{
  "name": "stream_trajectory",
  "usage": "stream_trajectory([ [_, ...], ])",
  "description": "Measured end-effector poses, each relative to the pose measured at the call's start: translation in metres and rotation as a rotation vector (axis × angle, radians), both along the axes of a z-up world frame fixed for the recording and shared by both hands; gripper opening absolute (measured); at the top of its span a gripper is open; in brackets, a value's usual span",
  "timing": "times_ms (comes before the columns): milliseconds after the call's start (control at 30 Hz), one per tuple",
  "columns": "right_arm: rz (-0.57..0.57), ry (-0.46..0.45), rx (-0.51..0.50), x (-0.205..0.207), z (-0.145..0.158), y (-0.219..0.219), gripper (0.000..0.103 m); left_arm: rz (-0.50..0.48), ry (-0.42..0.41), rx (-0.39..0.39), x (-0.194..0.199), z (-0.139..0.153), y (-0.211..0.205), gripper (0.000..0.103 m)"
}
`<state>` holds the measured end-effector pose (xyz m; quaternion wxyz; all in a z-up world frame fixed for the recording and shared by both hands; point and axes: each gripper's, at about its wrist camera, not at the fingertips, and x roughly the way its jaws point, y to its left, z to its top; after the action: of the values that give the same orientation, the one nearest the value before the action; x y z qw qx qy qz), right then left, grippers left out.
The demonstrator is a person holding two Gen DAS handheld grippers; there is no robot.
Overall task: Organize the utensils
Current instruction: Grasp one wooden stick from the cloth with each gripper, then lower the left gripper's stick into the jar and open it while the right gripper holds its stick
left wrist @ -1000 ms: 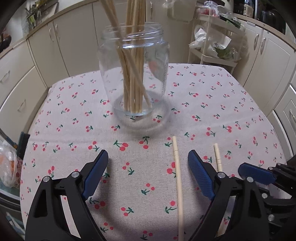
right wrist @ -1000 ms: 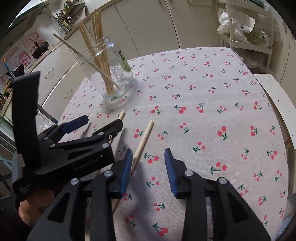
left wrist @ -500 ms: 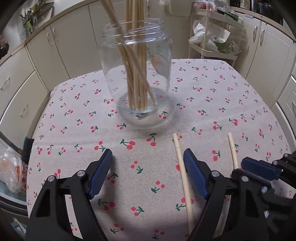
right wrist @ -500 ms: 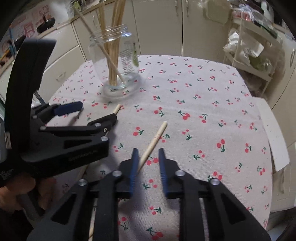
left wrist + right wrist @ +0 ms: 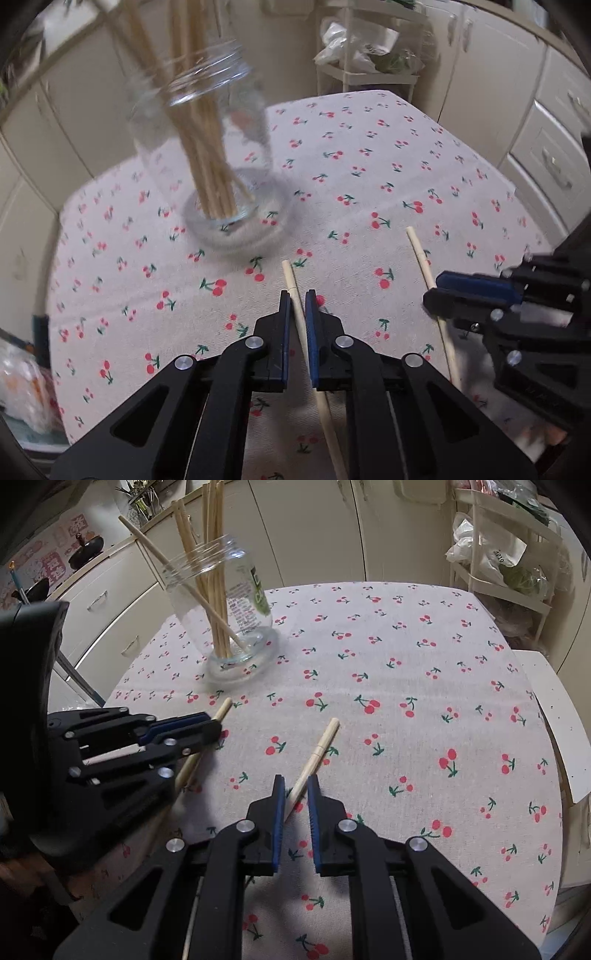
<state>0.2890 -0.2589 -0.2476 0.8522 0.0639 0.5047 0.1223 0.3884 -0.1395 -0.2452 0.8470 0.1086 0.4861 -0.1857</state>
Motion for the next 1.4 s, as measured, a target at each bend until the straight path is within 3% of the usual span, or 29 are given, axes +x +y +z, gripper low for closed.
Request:
stream_trajectory([
  [133,-0.024,0.006,0.037,0.006,-0.002,-0.003,0.014,0.048,0.034,-0.051,0.013,-0.002,0.006,0.009],
  [300,-0.005,-0.016,-0.022,0.008,0.000,0.005,0.012,0.051,0.035,-0.036,0.019,-0.004,-0.002,0.006],
  [433,-0.024,-0.005,0.031,0.008,-0.001,-0.003,0.011,0.038,0.054,-0.059,0.016,-0.004,0.000,0.005],
  [567,-0.039,0.014,0.089,0.007,-0.003,-0.008,0.010,0.061,0.023,-0.137,0.005,0.011,0.019,0.005],
  [633,-0.053,0.023,0.118,0.007,-0.003,-0.011,0.010,0.073,-0.042,-0.216,-0.003,0.030,0.034,0.005],
  [800,-0.065,0.027,0.147,0.007,-0.003,-0.014,0.010,0.138,-0.293,-0.389,-0.009,0.096,0.065,0.005],
  [900,-0.071,0.028,0.159,0.006,-0.004,-0.015,0.010,0.196,-0.420,-0.458,-0.003,0.126,0.074,0.005],
  [1100,-0.075,0.023,0.164,0.005,-0.004,-0.015,0.010,0.330,-0.597,-0.598,0.013,0.169,0.093,0.005],
  [1400,-0.076,0.020,0.167,0.006,-0.005,-0.015,0.010,0.480,-0.866,-0.634,0.033,0.203,0.082,0.005],
])
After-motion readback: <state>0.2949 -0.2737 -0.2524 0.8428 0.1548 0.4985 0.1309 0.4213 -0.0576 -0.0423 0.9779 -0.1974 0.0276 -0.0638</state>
